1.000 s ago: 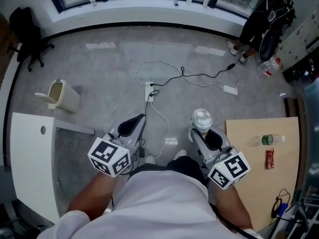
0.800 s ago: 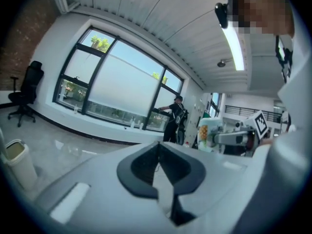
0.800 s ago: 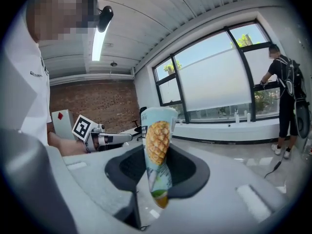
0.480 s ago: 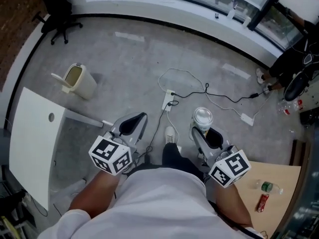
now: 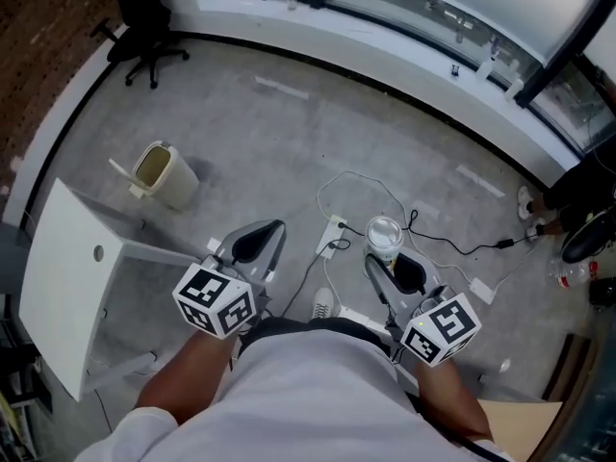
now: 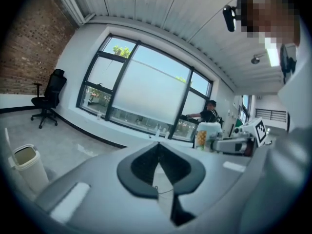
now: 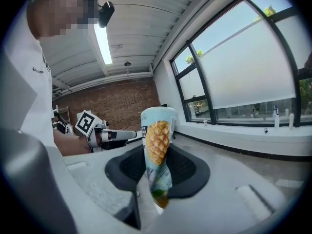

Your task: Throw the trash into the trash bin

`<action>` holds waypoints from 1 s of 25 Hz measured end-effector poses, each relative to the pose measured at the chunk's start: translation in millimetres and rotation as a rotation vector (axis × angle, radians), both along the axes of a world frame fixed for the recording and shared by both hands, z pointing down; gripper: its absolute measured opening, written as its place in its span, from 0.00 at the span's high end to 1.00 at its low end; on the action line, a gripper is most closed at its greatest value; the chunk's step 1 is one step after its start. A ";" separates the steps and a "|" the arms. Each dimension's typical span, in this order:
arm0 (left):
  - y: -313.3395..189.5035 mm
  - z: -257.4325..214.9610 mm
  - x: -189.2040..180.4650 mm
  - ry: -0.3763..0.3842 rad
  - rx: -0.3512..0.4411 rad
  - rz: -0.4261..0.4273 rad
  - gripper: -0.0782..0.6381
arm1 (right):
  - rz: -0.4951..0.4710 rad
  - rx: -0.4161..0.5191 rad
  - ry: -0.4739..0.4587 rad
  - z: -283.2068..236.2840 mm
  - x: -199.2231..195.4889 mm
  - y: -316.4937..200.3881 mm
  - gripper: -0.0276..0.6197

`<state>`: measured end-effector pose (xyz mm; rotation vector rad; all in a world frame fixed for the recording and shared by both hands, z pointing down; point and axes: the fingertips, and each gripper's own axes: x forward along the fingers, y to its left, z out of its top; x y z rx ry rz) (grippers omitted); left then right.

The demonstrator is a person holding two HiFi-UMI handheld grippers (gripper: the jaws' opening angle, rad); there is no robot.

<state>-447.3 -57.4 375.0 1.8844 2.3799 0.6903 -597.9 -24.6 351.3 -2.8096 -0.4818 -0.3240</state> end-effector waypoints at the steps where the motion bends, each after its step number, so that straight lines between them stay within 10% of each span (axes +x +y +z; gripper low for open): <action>1: 10.1 -2.5 1.3 0.001 -0.005 -0.013 0.88 | -0.008 0.002 -0.001 0.6 0.0 10.7 0.79; 17: 48.5 0.0 19.0 0.092 0.018 -0.103 0.88 | -0.119 0.030 0.036 5.7 41.2 76.4 0.79; 25: 92.6 19.0 92.2 0.053 0.019 -0.181 0.88 | -0.175 0.016 0.009 13.3 118.0 133.5 0.79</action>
